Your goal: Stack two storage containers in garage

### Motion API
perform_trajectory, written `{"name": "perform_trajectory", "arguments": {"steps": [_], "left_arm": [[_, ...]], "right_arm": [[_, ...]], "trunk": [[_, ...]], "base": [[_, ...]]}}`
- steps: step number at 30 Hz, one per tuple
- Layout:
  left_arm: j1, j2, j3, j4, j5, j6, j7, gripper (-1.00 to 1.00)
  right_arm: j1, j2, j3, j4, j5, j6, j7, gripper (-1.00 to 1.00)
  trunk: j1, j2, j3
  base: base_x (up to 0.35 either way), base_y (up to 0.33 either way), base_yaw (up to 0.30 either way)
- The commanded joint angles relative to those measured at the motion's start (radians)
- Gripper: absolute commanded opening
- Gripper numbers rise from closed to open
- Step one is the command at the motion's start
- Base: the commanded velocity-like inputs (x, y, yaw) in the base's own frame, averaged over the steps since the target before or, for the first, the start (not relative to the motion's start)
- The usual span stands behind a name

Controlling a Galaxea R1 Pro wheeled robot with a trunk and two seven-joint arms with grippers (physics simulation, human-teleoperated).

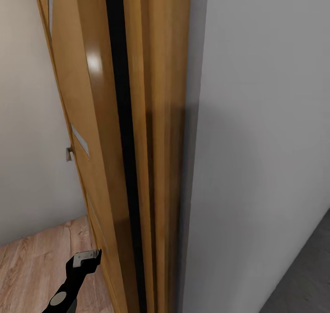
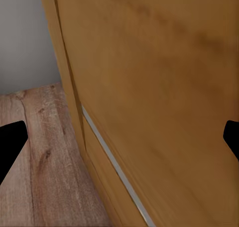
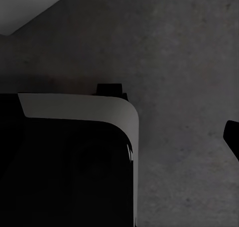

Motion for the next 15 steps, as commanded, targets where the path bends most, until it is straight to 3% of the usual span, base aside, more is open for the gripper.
{"name": "perform_trajectory", "arguments": {"steps": [1, 15], "left_arm": [[-0.001, -0.001, -0.009, -0.008, -0.002, -0.002, -0.033, 1.00], [-0.001, -0.001, -0.009, -0.008, -0.002, -0.002, -0.033, 1.00]], "right_arm": [[0.000, 0.000, -0.001, 0.000, 0.000, 0.000, 0.003, 1.00], [0.000, 0.000, -0.001, 0.000, 0.000, 0.000, 0.003, 1.00]], "trunk": [[0.000, -0.001, -0.001], [0.000, -0.001, -0.001]], "base": [[0.000, 0.000, -0.008], [0.000, 0.000, -0.002]]}}
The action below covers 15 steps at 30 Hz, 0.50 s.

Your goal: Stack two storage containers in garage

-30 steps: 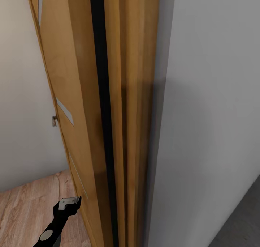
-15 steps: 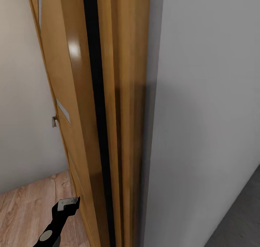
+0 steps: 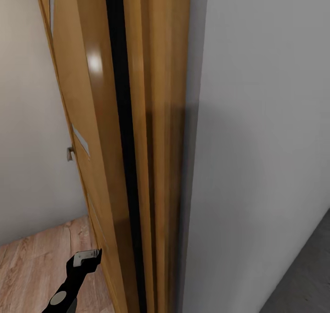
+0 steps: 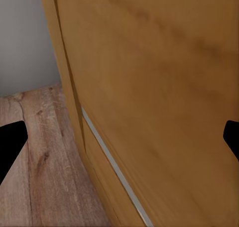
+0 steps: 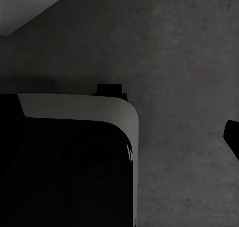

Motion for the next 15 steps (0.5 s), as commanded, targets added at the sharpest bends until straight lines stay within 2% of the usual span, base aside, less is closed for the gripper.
{"name": "perform_trajectory", "arguments": {"steps": [1, 15], "left_arm": [[-0.001, -0.001, -0.009, -0.001, -0.001, -0.003, -0.026, 1.00], [-0.001, -0.001, -0.009, -0.001, -0.001, -0.004, -0.026, 1.00]], "right_arm": [[0.000, 0.000, -0.001, 0.000, 0.000, 0.000, 0.003, 1.00], [0.000, 0.000, -0.001, 0.000, 0.000, 0.000, 0.003, 1.00]], "trunk": [[0.000, -0.001, -0.001], [0.000, -0.001, 0.005]], "base": [[0.000, 0.000, -0.006], [0.000, 0.000, -0.092]]}}
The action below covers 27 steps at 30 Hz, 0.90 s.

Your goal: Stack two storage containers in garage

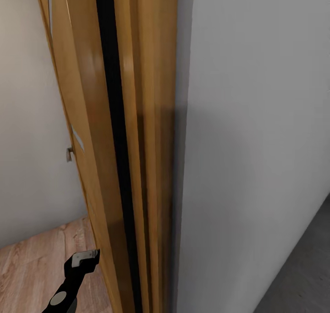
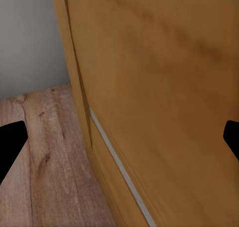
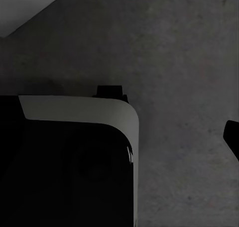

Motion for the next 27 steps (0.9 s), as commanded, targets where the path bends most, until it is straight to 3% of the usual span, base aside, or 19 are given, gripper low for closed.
{"name": "perform_trajectory", "arguments": {"steps": [1, 27], "left_arm": [[-0.001, -0.001, -0.009, -0.005, -0.001, -0.001, -0.070, 1.00], [-0.001, -0.001, -0.009, -0.005, -0.001, -0.001, -0.070, 1.00]], "right_arm": [[0.000, 0.000, -0.001, 0.000, 0.000, 0.000, 0.003, 1.00], [0.000, 0.000, -0.001, 0.000, 0.000, 0.000, 0.002, 1.00]], "trunk": [[0.000, -0.001, -0.001], [0.000, -0.001, 0.000]], "base": [[0.000, 0.000, -0.031], [0.000, 0.000, -0.005]]}}
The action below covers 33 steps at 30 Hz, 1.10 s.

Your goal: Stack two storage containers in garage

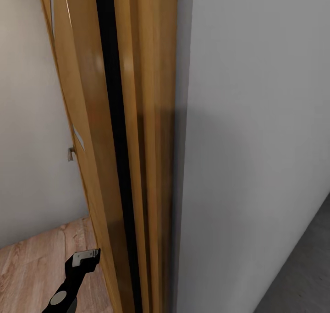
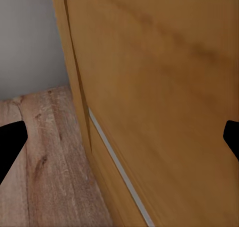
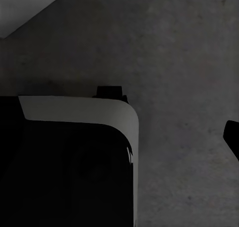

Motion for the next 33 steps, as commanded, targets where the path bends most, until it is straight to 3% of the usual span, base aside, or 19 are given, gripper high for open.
{"name": "perform_trajectory", "arguments": {"steps": [1, 13, 33], "left_arm": [[-0.001, -0.001, -0.009, 0.000, 0.000, -0.002, -0.055, 1.00], [-0.001, -0.001, -0.009, 0.000, 0.000, -0.003, -0.055, 1.00], [-0.001, -0.001, -0.009, 0.000, 0.000, -0.003, -0.055, 1.00]], "right_arm": [[0.000, 0.000, -0.001, 0.000, -0.001, 0.000, 0.003, 1.00], [0.000, 0.000, -0.001, 0.000, 0.000, 0.000, 0.003, 1.00], [0.000, 0.000, -0.001, 0.000, 0.000, 0.000, 0.003, 1.00]], "trunk": [[0.000, -0.001, -0.001], [0.000, -0.001, 0.005], [0.000, -0.001, 0.006]], "base": [[0.000, 0.000, -0.035], [0.000, 0.000, -0.114], [0.000, 0.000, -0.010]]}}
